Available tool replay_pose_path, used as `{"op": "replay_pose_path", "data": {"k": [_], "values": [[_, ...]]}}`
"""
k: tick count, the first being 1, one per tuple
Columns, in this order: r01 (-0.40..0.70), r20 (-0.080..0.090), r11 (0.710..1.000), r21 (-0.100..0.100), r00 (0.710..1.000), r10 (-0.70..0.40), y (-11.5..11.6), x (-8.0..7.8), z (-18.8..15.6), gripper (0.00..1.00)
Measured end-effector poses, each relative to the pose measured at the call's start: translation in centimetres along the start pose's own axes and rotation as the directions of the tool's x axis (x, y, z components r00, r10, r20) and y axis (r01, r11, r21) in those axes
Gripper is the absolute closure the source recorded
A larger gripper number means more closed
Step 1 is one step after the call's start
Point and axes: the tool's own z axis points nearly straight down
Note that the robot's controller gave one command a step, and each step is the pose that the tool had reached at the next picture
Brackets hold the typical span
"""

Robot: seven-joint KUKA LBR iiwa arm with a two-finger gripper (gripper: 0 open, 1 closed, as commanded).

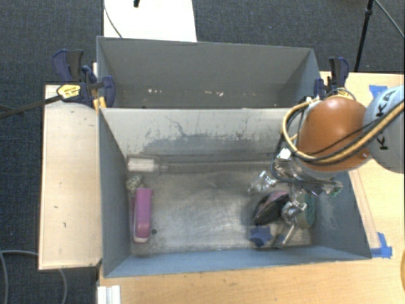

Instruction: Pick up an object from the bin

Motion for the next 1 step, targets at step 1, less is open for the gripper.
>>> {"op": "replay_pose_path", "data": {"k": [1], "values": [[-0.005,-0.007,1.000,-0.001,1.000,0.005,-0.08,0.35,0.10,1.00]]}}
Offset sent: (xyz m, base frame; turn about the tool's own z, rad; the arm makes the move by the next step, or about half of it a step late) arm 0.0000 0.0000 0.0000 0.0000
